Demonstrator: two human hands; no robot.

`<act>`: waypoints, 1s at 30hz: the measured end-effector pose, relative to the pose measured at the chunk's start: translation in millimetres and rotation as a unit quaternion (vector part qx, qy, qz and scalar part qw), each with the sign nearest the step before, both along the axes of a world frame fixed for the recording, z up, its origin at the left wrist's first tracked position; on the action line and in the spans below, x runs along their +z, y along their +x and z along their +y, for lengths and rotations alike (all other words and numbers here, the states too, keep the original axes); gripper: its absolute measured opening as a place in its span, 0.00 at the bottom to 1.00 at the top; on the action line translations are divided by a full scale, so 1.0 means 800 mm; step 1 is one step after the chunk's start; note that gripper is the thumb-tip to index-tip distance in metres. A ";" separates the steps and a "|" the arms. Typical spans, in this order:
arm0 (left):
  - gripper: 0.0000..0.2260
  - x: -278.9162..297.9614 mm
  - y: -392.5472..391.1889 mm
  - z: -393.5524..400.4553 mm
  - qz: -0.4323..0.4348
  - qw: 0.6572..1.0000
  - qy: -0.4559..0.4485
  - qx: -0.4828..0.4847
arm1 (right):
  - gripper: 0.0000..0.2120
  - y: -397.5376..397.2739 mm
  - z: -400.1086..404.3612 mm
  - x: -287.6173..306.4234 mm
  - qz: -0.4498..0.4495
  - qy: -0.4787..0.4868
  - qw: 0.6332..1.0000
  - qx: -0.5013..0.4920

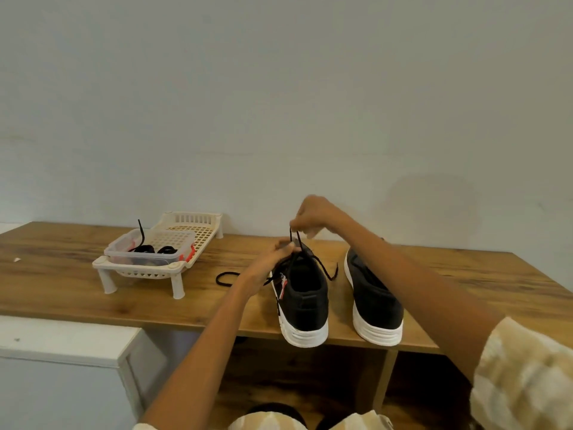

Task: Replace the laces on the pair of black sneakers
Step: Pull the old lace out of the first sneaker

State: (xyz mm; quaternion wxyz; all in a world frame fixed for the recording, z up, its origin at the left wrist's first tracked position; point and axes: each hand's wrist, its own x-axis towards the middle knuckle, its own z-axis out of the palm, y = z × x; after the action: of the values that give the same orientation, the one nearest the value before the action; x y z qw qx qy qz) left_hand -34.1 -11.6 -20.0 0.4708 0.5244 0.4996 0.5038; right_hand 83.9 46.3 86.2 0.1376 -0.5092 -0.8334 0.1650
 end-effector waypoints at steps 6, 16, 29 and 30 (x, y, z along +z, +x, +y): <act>0.08 0.001 0.011 0.009 -0.049 0.996 -0.025 0.072 | 0.15 -0.013 0.002 0.003 0.085 -0.090 0.992 -0.001; 0.08 0.027 0.007 0.032 -0.223 0.967 0.013 0.121 | 0.11 0.030 -0.003 -0.045 0.033 -0.014 0.997 0.075; 0.11 0.008 0.012 0.010 -0.137 0.990 0.006 0.002 | 0.08 -0.005 -0.006 0.015 0.390 0.002 0.921 -0.008; 0.10 0.010 0.012 0.007 -0.135 0.991 0.007 -0.016 | 0.08 -0.001 -0.005 0.006 0.409 -0.005 0.913 -0.017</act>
State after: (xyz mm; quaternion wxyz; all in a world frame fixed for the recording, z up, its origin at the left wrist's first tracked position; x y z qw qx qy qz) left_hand -24.5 -6.1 -12.2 0.5381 0.4630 0.4197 0.5656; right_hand 82.9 42.3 91.1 0.4666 -0.4117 -0.6950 0.3602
